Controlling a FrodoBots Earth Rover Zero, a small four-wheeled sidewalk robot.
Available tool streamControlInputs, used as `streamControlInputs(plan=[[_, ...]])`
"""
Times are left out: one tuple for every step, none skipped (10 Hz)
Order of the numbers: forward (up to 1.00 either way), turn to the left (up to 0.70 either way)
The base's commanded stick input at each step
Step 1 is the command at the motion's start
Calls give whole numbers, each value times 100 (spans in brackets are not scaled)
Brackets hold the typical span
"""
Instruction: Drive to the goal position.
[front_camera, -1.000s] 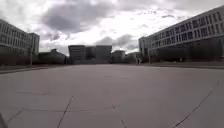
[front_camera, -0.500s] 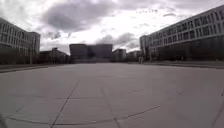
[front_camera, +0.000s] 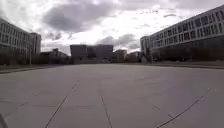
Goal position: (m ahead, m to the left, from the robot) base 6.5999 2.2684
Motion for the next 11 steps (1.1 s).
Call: streamControlInputs(plan=[[70,1],[70,1],[70,1],[70,1],[70,1],[70,1],[70,1],[70,1],[70,1],[70,1],[70,1]])
